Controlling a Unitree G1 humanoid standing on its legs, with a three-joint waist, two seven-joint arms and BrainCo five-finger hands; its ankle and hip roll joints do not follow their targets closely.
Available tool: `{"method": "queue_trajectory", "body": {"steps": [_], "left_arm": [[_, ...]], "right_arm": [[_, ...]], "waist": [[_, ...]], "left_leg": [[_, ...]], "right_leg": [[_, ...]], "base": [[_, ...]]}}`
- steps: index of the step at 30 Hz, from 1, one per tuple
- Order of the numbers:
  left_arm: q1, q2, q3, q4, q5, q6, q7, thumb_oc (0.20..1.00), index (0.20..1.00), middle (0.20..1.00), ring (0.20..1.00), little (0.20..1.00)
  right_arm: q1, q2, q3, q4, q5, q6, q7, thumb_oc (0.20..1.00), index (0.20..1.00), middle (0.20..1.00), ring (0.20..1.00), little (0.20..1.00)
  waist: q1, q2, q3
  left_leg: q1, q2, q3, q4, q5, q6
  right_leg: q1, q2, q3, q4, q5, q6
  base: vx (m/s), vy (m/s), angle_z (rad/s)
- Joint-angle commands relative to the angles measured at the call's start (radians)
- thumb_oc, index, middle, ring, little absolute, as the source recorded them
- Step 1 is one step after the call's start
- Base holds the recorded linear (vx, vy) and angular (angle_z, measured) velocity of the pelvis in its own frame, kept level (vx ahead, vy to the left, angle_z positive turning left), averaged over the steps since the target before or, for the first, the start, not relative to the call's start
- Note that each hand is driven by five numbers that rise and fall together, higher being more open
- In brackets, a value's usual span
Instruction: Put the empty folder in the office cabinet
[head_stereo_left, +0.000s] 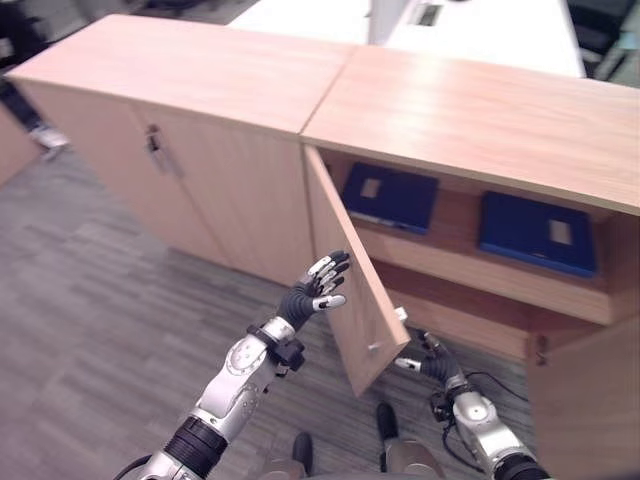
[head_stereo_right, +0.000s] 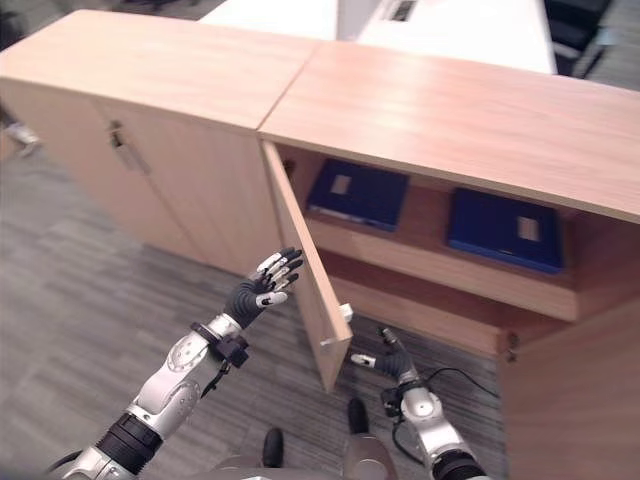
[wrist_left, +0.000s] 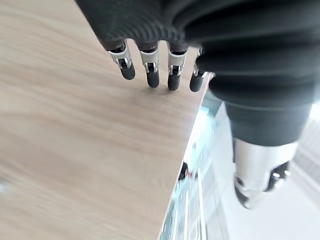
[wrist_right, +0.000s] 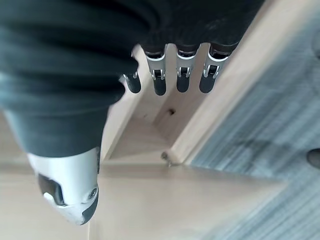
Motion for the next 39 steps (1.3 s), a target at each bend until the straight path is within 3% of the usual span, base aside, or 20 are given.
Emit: {"method": "queue_trajectory", "body": {"steps": [1,8,9,11,12,13,14,17,22,33,39], "left_arm": [[-0.077,-0.06,0.028,-0.012,0.033,-0.06,0.009,1.0,1.0,1.0,1.0,1.0],[-0.093,-0.071,0.071,0.06,0.046,-0.068,0.06,1.0,1.0,1.0,1.0,1.0],[-0.099,-0.067,0.082,0.074,0.052,-0.07,0.075,1.0,1.0,1.0,1.0,1.0],[-0.112,-0.05,0.108,0.099,0.066,-0.067,0.102,1.0,1.0,1.0,1.0,1.0],[-0.113,-0.05,0.108,0.1,0.067,-0.067,0.102,1.0,1.0,1.0,1.0,1.0],[-0.126,-0.032,0.148,0.141,0.087,-0.068,0.133,1.0,1.0,1.0,1.0,1.0],[-0.131,-0.024,0.171,0.166,0.094,-0.068,0.142,1.0,1.0,1.0,1.0,1.0],[-0.181,0.014,0.25,0.263,0.095,-0.085,0.175,1.0,1.0,1.0,1.0,1.0],[-0.295,0.086,0.309,0.423,0.093,-0.105,0.221,1.0,1.0,1.0,1.0,1.0],[-0.546,0.261,0.408,0.723,0.01,-0.114,0.266,1.0,1.0,1.0,1.0,1.0],[-0.672,0.35,0.397,0.812,0.017,-0.116,0.28,1.0,1.0,1.0,1.0,1.0]], "right_arm": [[-0.041,-0.035,-0.021,-0.05,0.028,-0.014,-0.007,1.0,1.0,1.0,1.0,1.0],[0.017,0.006,-0.105,-0.05,0.041,-0.005,-0.049,1.0,1.0,1.0,1.0,1.0],[0.021,0.011,-0.116,-0.044,0.044,-0.005,-0.056,1.0,1.0,1.0,1.0,1.0],[0.029,0.018,-0.125,-0.041,0.041,-0.001,-0.069,1.0,1.0,1.0,1.0,1.0],[0.03,0.019,-0.126,-0.042,0.041,-0.001,-0.07,1.0,1.0,1.0,1.0,1.0],[0.05,0.025,-0.124,-0.041,0.026,-0.003,-0.069,1.0,1.0,1.0,1.0,1.0],[0.056,0.027,-0.124,-0.041,0.021,-0.003,-0.066,1.0,1.0,1.0,1.0,1.0],[0.081,0.009,-0.121,-0.03,0.007,-0.001,-0.05,1.0,1.0,1.0,1.0,1.0],[0.096,-0.016,-0.11,-0.045,0.004,-0.004,-0.023,1.0,1.0,1.0,1.0,1.0],[0.117,-0.074,-0.105,-0.07,-0.012,-0.013,0.003,1.0,1.0,1.0,1.0,1.0],[0.122,-0.081,-0.101,-0.068,0.006,-0.023,0.015,1.0,1.0,1.0,1.0,1.0]], "waist": [[-0.007,0.022,-0.01],[-0.059,0.0,0.004],[-0.06,0.001,0.012],[-0.038,0.011,0.016],[-0.043,0.011,0.016],[-0.032,0.015,0.003],[-0.033,0.007,-0.005],[-0.037,0.001,-0.029],[-0.06,0.012,-0.048],[-0.108,0.016,-0.058],[-0.12,0.011,-0.06]], "left_leg": [[0.0,0.058,0.016,-0.001,-0.015,-0.06],[0.054,0.039,0.133,-0.001,-0.057,-0.018],[0.059,0.042,0.151,-0.001,-0.058,-0.016],[0.057,0.048,0.202,-0.001,-0.056,-0.01],[0.056,0.047,0.197,-0.001,-0.056,-0.01],[0.049,0.048,0.25,-0.001,-0.05,-0.005],[0.052,0.047,0.272,-0.001,-0.052,-0.006],[0.067,0.043,0.296,-0.001,-0.056,-0.017],[0.068,0.043,0.307,-0.001,-0.053,-0.032],[0.071,0.047,0.335,-0.001,-0.056,-0.046],[0.069,0.046,0.341,-0.001,-0.062,-0.05]], "right_leg": [[0.079,-0.012,-0.002,0.036,-0.085,0.073],[-0.006,-0.018,-0.019,0.175,-0.061,0.131],[-0.026,-0.025,-0.061,0.204,-0.052,0.131],[-0.041,-0.079,-0.251,0.257,-0.065,0.106],[-0.041,-0.082,-0.256,0.262,-0.07,0.106],[-0.033,-0.11,-0.398,0.315,-0.077,0.078],[-0.031,-0.129,-0.428,0.31,-0.073,0.076],[0.022,-0.134,-0.42,0.198,-0.058,0.076],[0.048,-0.13,-0.418,0.131,-0.033,0.086],[0.053,-0.123,-0.378,0.086,0.007,0.105],[0.051,-0.12,-0.359,0.075,0.031,0.117]], "base": [[0.05,0.164,-0.44],[-0.01,0.149,-0.68],[-0.09,0.109,-0.93],[-0.1,0.085,-0.97],[-0.08,0.086,-1.35],[-0.01,0.024,-1.19],[0.01,-0.007,-0.83],[0.1,-0.07,-0.57],[0.06,-0.039,-0.26],[0.04,-0.008,-0.1],[0.03,0.009,-0.11]]}}
